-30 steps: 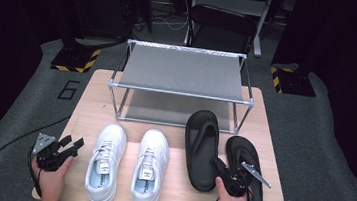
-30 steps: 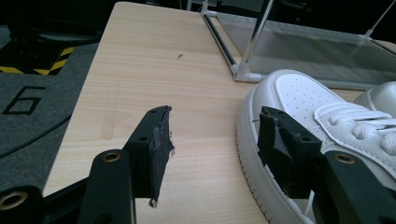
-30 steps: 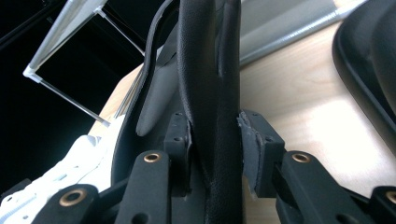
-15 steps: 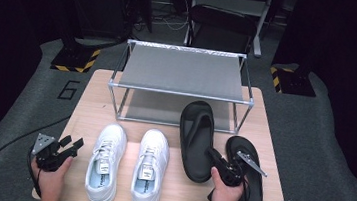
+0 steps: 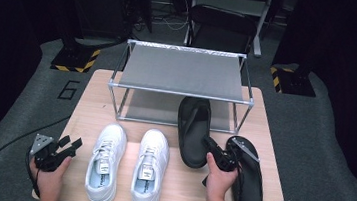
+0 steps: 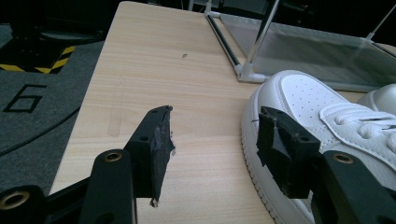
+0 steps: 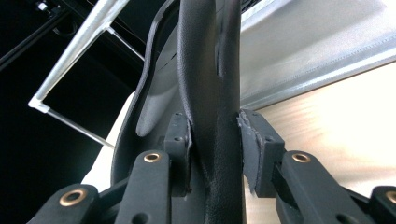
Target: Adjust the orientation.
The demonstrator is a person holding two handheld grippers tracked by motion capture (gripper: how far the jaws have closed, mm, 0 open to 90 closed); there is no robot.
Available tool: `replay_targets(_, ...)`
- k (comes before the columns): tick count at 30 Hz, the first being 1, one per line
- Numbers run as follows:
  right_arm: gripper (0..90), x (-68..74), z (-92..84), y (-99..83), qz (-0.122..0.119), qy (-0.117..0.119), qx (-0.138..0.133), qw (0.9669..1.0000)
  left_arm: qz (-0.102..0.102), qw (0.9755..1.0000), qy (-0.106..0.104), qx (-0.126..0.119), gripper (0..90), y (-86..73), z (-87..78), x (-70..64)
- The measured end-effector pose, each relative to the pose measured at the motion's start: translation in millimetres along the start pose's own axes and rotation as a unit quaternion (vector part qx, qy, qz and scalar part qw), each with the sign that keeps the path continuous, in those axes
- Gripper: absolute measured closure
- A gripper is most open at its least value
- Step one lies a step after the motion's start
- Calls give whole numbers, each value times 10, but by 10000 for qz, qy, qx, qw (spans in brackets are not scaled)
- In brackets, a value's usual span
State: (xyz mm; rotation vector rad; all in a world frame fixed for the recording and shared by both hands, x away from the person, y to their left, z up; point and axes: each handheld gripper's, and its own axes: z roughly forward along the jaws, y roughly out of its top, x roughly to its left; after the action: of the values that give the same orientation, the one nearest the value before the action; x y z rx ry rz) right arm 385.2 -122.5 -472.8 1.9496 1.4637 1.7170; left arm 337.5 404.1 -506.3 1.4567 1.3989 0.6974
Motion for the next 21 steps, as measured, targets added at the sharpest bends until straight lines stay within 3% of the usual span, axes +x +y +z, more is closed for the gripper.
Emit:
replay_targets(11,657,6,328,21,-115,-68,79,9999,-24,10000,49,-18,448,-9,-37,44)
replay_targets(14,657,-3,417,25,10,-65,122,9999,-29,10000,50,10,449,-7,-50,57)
replay_targets(18,658,-20,551,27,-114,-163,157,9997,-27,10000,56,16,449,-13,-57,70)
replay_targets(21,657,-22,646,43,-10,-156,189,9997,-47,10000,68,-18,449,-16,-54,73)
